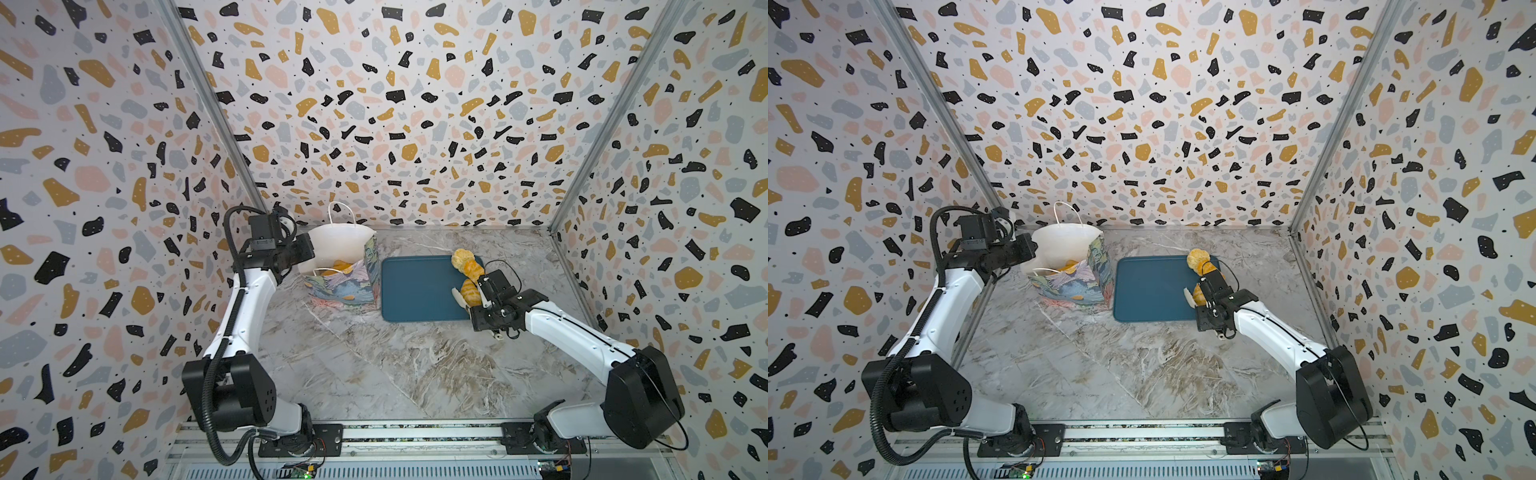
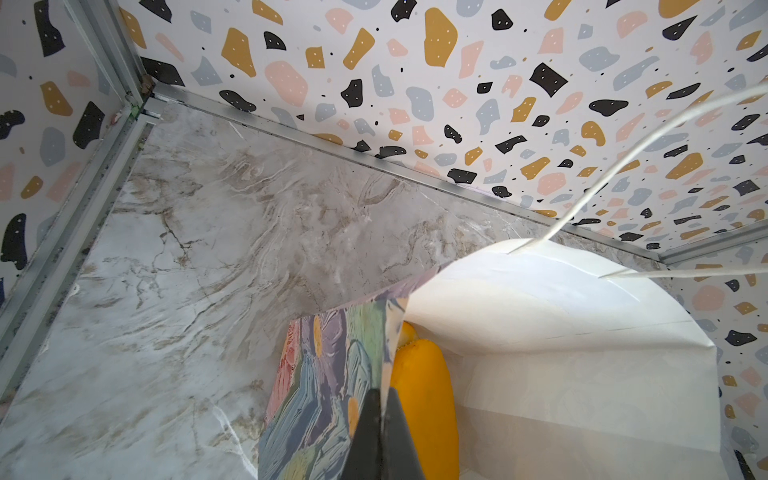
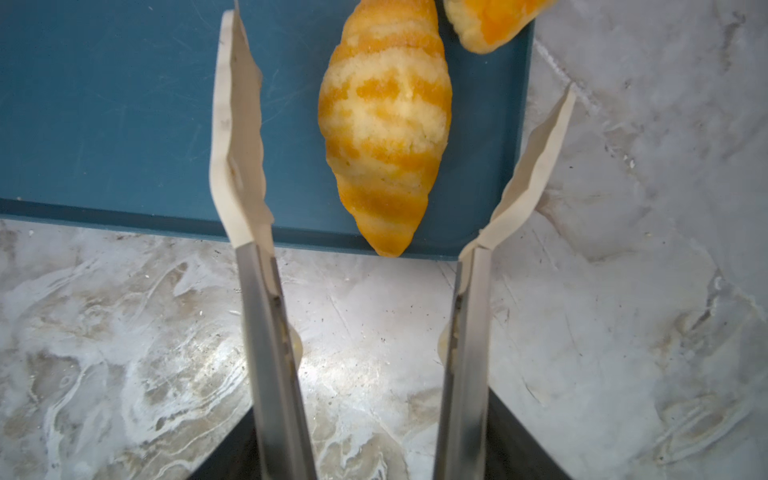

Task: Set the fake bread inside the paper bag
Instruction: 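Lower the open tongs around the striped croissant on the tray, then close the tongs on the striped croissant with the right gripper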

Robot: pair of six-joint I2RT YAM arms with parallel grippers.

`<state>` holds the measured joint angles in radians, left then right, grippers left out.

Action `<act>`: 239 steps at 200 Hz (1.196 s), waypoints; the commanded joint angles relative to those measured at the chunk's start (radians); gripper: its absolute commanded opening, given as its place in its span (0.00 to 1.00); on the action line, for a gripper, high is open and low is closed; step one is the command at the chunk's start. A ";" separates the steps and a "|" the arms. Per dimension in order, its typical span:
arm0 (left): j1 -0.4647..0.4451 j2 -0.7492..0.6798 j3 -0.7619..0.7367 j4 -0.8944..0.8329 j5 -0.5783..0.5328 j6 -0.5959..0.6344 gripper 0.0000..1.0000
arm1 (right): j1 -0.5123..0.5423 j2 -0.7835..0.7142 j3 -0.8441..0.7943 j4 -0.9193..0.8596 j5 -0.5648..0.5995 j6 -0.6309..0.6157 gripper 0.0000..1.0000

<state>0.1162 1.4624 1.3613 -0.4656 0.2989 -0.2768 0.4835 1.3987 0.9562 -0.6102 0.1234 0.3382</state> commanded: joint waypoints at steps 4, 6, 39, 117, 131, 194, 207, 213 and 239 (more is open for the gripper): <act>-0.004 -0.024 -0.012 0.022 0.016 -0.003 0.00 | -0.004 0.023 0.054 -0.014 0.009 -0.030 0.66; -0.004 -0.025 -0.012 0.021 0.017 -0.003 0.00 | -0.005 0.026 0.056 -0.014 0.009 -0.032 0.66; -0.004 -0.025 -0.013 0.022 0.017 -0.002 0.00 | -0.004 0.060 0.077 -0.023 0.007 -0.048 0.61; -0.004 -0.025 -0.013 0.023 0.017 -0.003 0.00 | -0.004 0.054 0.081 -0.024 -0.020 -0.056 0.43; -0.004 -0.025 -0.014 0.023 0.016 -0.002 0.00 | -0.004 0.044 0.077 -0.025 -0.026 -0.057 0.40; -0.004 -0.025 -0.014 0.023 0.016 -0.003 0.00 | -0.002 0.003 0.067 -0.039 -0.045 -0.050 0.31; -0.004 -0.026 -0.014 0.024 0.015 -0.002 0.00 | -0.003 -0.011 0.060 -0.036 -0.051 -0.046 0.31; -0.004 -0.025 -0.014 0.023 0.016 -0.003 0.00 | -0.003 -0.018 0.059 -0.037 -0.054 -0.044 0.31; -0.004 -0.027 -0.014 0.023 0.016 -0.003 0.00 | -0.002 -0.032 0.053 -0.042 -0.063 -0.036 0.31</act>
<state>0.1162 1.4624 1.3594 -0.4625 0.3023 -0.2768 0.4835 1.4151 1.0016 -0.6380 0.0704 0.2886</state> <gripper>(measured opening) 0.046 0.335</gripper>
